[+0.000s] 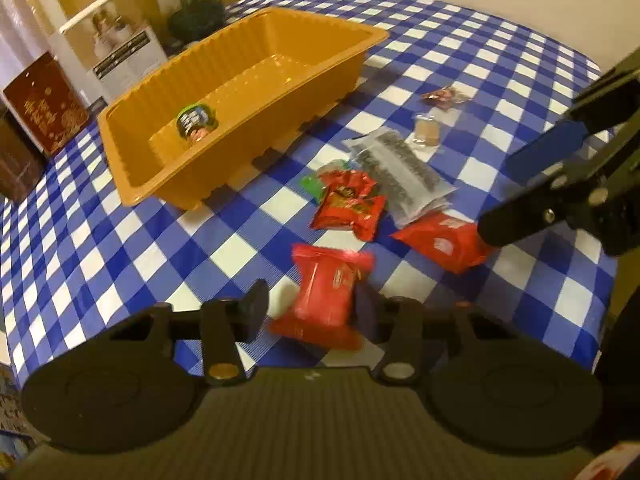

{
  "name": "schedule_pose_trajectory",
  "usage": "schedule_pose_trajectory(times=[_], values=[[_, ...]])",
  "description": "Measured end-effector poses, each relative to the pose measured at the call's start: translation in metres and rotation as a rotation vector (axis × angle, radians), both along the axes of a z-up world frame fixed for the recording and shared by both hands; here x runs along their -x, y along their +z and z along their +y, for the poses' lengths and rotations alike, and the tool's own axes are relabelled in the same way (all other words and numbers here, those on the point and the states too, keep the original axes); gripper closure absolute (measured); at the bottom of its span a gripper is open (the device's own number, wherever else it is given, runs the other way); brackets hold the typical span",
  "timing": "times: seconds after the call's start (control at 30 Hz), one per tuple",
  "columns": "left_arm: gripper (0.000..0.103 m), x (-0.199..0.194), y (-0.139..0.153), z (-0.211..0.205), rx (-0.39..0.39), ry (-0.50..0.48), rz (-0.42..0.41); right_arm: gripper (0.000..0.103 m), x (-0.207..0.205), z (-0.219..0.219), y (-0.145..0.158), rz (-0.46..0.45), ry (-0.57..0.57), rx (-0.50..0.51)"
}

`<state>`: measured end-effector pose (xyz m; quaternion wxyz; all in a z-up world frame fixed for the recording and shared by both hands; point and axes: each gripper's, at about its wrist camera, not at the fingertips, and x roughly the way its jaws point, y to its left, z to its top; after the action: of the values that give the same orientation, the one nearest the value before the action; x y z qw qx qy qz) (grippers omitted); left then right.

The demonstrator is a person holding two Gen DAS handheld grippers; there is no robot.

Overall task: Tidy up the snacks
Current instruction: 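Grasp a red candy packet with the left gripper while the right gripper grasps another red packet, then lift the red packets with both grippers and move them toward the orange tray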

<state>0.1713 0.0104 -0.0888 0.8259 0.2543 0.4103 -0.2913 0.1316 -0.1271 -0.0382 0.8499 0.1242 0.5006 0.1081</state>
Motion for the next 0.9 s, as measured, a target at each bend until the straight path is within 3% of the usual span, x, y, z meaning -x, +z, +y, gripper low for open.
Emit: schedule_pose_trajectory(times=[0.1, 0.37, 0.6, 0.83, 0.87, 0.9], values=[[0.074, 0.000, -0.001, 0.006, 0.015, 0.048, 0.010, 0.045, -0.005, 0.003, -0.002, 0.004, 0.010, 0.002], [0.075, 0.018, 0.007, 0.033, 0.095, 0.290, 0.030, 0.045, -0.020, 0.012, -0.014, 0.056, 0.036, 0.011], [0.075, 0.030, 0.010, 0.043, 0.151, 0.365, 0.040, 0.046, -0.030, 0.021, -0.024, 0.106, 0.072, 0.028], [0.073, 0.033, 0.006, 0.042, 0.157, 0.380, 0.032, 0.073, -0.035, 0.028, -0.029, 0.123, 0.094, 0.060], [0.069, 0.033, 0.005, 0.043, 0.158, 0.382, 0.032, 0.080, -0.036, 0.028, -0.029, 0.120, 0.096, 0.066], [0.065, 0.033, 0.005, 0.043, 0.161, 0.385, 0.033, 0.080, -0.035, 0.028, -0.029, 0.119, 0.100, 0.065]])
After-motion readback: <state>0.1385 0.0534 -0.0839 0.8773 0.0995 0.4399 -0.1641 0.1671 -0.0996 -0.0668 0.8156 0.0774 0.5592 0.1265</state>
